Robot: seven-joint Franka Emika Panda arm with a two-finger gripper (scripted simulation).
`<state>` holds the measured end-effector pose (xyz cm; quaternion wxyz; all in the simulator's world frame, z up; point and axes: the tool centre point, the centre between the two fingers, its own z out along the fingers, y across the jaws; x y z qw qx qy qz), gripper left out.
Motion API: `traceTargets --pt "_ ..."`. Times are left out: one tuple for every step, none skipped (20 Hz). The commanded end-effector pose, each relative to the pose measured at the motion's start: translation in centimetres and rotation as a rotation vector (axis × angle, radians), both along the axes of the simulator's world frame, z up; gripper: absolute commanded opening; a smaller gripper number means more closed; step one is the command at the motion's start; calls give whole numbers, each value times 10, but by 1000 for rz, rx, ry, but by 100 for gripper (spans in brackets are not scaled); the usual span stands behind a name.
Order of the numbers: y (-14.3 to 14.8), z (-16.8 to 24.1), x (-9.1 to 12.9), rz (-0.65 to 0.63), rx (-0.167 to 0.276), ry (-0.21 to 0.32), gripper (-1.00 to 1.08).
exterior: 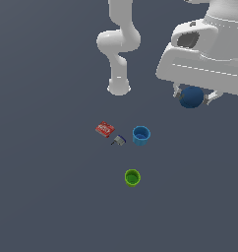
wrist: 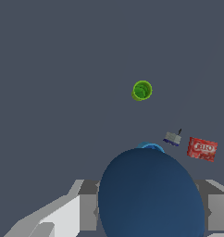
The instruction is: Pick up a designated object from a clutter of objects.
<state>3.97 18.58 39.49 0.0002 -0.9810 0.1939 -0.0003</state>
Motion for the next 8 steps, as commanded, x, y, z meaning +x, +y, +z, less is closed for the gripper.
traceTargets --pt "-2 13 -2 0 0 1 -100" --pt "-2 16 -2 0 0 1 -100" --pt "-2 19 -3 1 0 1 -100" --pt "-3 22 -3 1 0 1 -100" --pt "-3 24 -3 1 0 1 -100" --pt "-3 25 -3 1 0 1 -100" --pt "-3 26 -3 1 0 1 -100" --pt "-3 26 -3 1 0 1 -100"
